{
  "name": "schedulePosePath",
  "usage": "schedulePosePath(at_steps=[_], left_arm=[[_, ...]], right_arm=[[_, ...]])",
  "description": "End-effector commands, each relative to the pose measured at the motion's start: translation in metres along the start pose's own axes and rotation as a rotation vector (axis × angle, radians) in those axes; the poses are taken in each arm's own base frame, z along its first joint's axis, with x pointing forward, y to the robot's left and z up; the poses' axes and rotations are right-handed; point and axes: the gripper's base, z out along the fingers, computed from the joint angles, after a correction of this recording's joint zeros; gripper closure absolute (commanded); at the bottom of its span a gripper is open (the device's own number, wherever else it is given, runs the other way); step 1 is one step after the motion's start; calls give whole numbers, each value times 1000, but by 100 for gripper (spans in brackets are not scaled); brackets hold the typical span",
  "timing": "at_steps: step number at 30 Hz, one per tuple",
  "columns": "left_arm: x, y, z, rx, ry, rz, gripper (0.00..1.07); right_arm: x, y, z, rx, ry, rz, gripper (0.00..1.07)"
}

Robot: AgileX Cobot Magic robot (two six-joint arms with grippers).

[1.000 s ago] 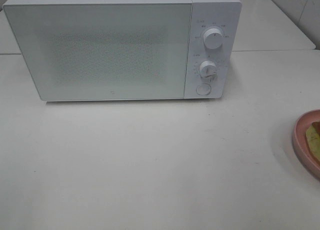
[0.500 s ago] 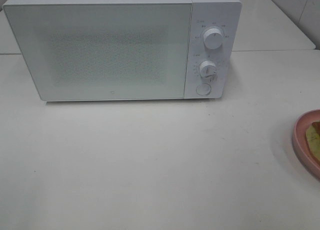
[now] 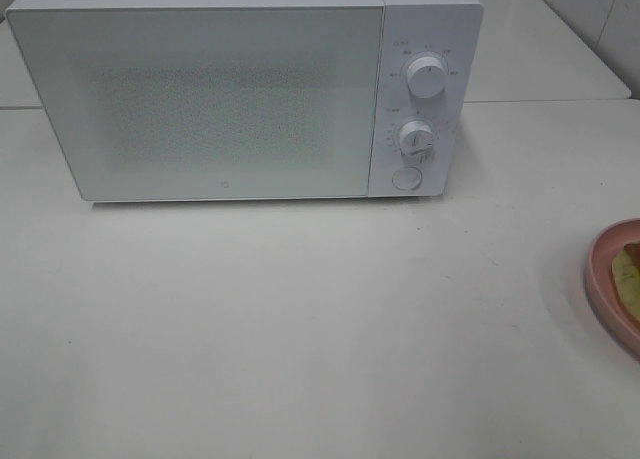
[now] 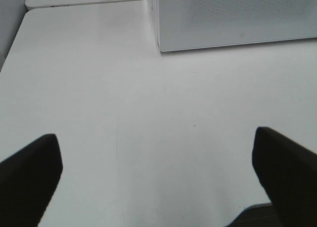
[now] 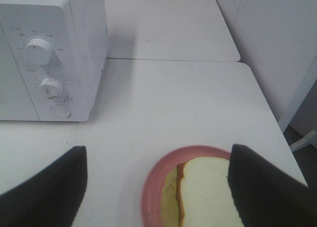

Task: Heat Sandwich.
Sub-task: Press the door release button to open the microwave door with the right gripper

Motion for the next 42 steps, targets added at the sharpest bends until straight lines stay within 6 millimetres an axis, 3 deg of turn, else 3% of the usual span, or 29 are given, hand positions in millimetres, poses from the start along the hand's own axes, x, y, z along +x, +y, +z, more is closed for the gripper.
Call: schedulePosePath(at_steps=[1, 22, 42], left_arm=[[1, 0, -3, -5, -34, 1, 7], [1, 0, -3, -5, -34, 1, 7], [1, 0, -3, -5, -34, 1, 7]], right_arm=[[-5, 0, 10, 1, -2, 0, 32], [-19, 4, 97, -17, 63, 12, 32], [-18, 7, 156, -32, 9, 111, 32]])
